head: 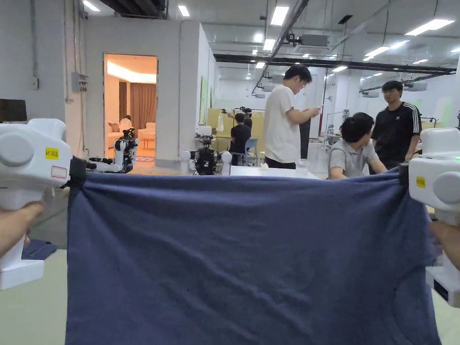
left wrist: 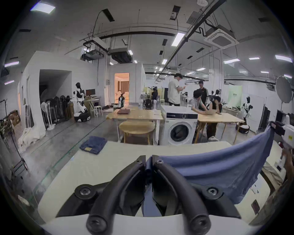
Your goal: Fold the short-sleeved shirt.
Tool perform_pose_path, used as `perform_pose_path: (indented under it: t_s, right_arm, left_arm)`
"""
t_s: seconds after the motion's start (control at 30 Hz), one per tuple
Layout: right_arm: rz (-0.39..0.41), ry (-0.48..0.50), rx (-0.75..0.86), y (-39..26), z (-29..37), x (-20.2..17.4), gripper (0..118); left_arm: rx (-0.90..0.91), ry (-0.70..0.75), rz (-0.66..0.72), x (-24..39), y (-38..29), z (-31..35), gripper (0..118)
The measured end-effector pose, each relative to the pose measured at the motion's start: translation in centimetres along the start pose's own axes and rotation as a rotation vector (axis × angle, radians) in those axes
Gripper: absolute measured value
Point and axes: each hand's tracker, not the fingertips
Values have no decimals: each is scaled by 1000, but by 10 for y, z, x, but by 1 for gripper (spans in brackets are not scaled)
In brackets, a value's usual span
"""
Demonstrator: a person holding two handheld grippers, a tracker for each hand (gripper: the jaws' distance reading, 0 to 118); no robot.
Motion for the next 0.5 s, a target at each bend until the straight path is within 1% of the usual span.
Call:
perform_pose_path:
  t_s: [0.03,0.17,0.27,0.4,0.5]
  right_arm:
    - [-1,-2,2,7,-7,-1,1]
    - [-9,-24,39,36,-30,-8,1]
    - [-2,-39,58,58,-47,-14,1]
    - [-17,-53,112,85,-66,-20,1]
    - [-11,-54,130,100,-78,-25,1]
  left_arm:
    - [8,13,-13,2,11,-4,1]
    - [49,30,6,1,49,-19,1]
    - [55,52,-16,2,74,-31,1]
    - [87,70,-14,0,100,-43,1]
    - [103,85,-5,-1,113,-53,1]
